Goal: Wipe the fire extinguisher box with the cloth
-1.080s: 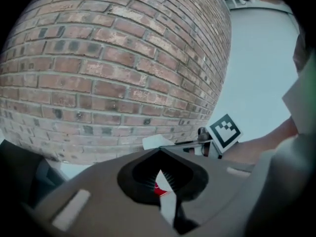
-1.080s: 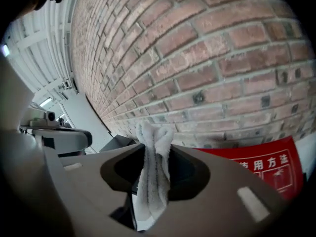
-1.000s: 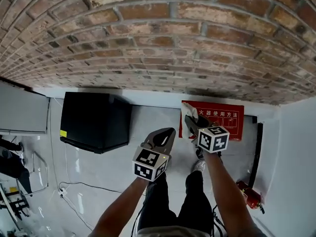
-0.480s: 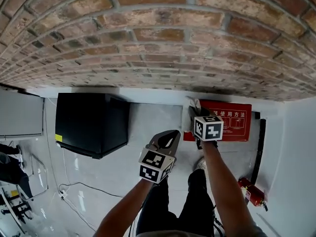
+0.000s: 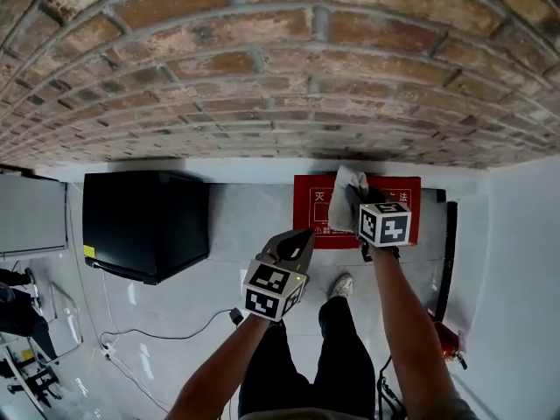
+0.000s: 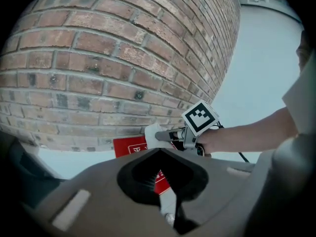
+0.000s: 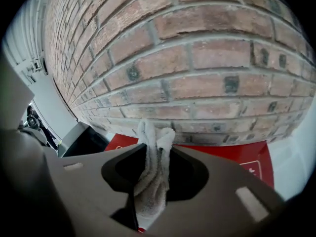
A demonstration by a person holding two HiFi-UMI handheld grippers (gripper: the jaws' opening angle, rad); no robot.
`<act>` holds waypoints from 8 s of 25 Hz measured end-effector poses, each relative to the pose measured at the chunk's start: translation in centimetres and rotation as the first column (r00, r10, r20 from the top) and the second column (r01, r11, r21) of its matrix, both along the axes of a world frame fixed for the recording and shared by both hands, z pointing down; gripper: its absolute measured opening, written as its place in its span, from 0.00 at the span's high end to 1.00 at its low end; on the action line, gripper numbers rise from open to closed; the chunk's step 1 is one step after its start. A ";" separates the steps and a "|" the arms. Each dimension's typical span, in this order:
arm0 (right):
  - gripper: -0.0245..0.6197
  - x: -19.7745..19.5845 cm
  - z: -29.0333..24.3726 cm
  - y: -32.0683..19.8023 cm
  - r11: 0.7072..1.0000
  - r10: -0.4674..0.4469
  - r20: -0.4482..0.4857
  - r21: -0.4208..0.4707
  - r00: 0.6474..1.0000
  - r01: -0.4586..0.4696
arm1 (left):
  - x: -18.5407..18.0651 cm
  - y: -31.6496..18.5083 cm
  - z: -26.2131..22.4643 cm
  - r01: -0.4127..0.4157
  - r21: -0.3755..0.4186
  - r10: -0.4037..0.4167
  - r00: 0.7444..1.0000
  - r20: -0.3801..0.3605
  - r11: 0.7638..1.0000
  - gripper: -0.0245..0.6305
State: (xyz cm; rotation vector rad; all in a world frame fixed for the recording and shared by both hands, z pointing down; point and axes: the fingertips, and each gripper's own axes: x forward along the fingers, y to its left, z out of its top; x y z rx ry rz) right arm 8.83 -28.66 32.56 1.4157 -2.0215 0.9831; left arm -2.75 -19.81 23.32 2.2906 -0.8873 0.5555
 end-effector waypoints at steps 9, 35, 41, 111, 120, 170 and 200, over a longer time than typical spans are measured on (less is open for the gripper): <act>0.75 13.3 0.0 0.9 0.998 0.062 -0.054 -0.009 0.997 -0.062 | 9.3 1.0 1.1 -0.062 -0.014 0.061 0.998 -0.019 0.998 0.96; 0.77 20.6 0.5 11.8 0.984 0.125 -0.021 -0.122 0.992 -0.126 | 15.4 6.6 2.6 -0.170 -0.049 0.170 0.985 -0.003 0.984 0.96; 0.77 17.2 0.2 12.2 0.986 0.093 -0.070 -0.131 0.993 -0.102 | 11.6 6.6 2.3 -0.146 -0.052 0.147 0.989 0.006 0.988 0.96; 0.77 -7.1 6.9 17.5 0.617 -0.305 -0.086 0.741 0.949 0.265 | -5.7 10.8 15.8 -0.021 0.425 -0.023 0.995 0.098 0.905 0.96; 0.77 5.9 7.9 18.6 0.634 -0.119 -0.058 0.764 0.991 0.120 | -0.8 12.1 16.7 -0.082 0.433 0.039 0.993 0.108 0.898 0.96; 0.78 -9.4 19.0 17.8 0.642 -0.241 0.011 0.752 0.970 0.151 | -7.1 11.9 28.0 -0.037 0.405 -0.007 0.994 0.107 0.914 0.96; 0.79 -7.9 27.1 18.1 0.666 -0.216 -0.120 0.708 0.969 0.236 | -6.5 12.8 32.5 -0.113 0.410 0.059 0.988 0.142 0.905 0.96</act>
